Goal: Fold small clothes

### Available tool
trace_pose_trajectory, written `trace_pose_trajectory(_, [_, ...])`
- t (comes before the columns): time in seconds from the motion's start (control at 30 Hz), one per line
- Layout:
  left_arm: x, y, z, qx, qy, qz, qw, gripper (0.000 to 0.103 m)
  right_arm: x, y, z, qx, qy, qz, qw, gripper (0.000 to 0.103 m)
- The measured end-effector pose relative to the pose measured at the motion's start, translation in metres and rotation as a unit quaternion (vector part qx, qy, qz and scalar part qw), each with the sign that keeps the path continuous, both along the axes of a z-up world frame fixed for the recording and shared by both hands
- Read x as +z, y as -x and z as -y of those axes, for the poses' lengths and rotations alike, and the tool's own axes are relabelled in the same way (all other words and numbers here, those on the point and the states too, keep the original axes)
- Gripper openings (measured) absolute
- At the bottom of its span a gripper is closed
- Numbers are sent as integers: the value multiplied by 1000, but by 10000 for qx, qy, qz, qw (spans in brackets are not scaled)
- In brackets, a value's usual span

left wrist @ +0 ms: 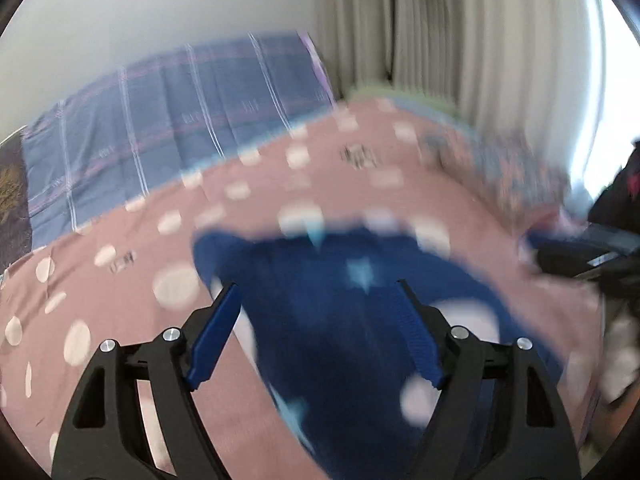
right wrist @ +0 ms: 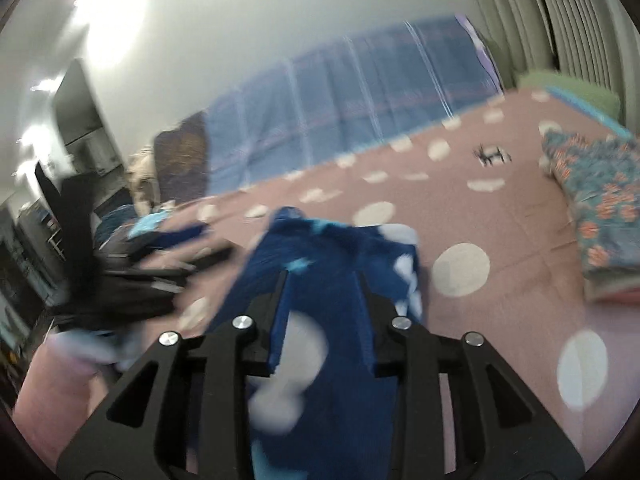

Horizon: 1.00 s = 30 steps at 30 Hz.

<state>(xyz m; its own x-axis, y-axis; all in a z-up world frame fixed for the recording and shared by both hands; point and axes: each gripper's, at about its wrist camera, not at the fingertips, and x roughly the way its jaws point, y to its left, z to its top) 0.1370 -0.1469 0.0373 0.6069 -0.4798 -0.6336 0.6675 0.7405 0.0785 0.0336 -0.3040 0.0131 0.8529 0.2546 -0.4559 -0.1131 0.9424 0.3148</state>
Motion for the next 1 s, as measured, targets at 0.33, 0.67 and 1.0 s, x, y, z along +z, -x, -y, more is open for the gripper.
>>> trace_pose_trajectory(0.33, [-47,10,10,454,-43,233,9987,84,-86,10,-26,-288,931,-912,9910,39])
trace_pose_trajectory(0.67, [-21,130,-75,735,536,945,9914,85,-66,45,0,-177,157,-448,9987,47])
trace_pose_trajectory(1.0, [-61,139,-42,799,-77,780,9937,86,-68,85,-13,-271,586,-306,9974,54])
